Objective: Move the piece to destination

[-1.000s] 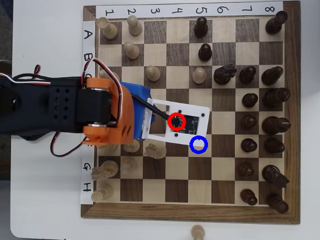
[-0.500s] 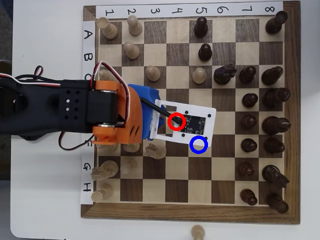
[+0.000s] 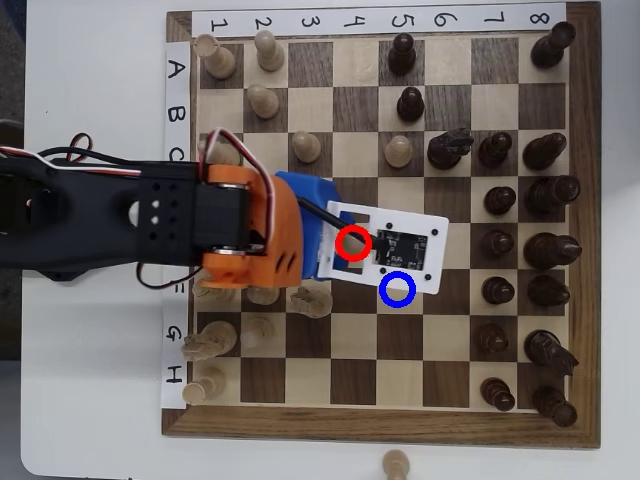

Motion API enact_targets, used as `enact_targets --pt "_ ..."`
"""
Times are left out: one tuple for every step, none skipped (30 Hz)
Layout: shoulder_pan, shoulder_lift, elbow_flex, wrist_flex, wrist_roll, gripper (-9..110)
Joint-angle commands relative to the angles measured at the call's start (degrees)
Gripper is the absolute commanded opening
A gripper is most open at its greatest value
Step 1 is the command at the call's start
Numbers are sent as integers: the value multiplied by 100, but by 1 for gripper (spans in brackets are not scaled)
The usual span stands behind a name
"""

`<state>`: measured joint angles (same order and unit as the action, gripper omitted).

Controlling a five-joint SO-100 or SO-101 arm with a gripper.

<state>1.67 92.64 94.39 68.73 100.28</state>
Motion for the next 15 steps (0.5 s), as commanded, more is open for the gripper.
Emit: enact_targets --pt "-70 -18 -44 -492 932 20" --pt "-70 -44 -44 -501 940 20" --pt "-70 -62 -35 -501 958 20" --pt "-70 -79 -35 -501 976 20" --pt "-79 -105 -26 -501 976 20" --pt "-97 -123 -18 -501 984 19" --pt "-105 -149 -9 -501 984 19" --pt "-123 -176 -9 -501 976 19" --pt "-132 -202 -9 -501 949 19" --pt "-149 -229 -9 -501 940 19" --pt "-149 -246 -9 -492 940 19" --pt "-158 -264 -9 -492 932 19" --pt "-158 -272 0 -492 932 19" --pt "-158 -290 0 -492 940 19" --pt "-167 -299 9 -492 940 19"
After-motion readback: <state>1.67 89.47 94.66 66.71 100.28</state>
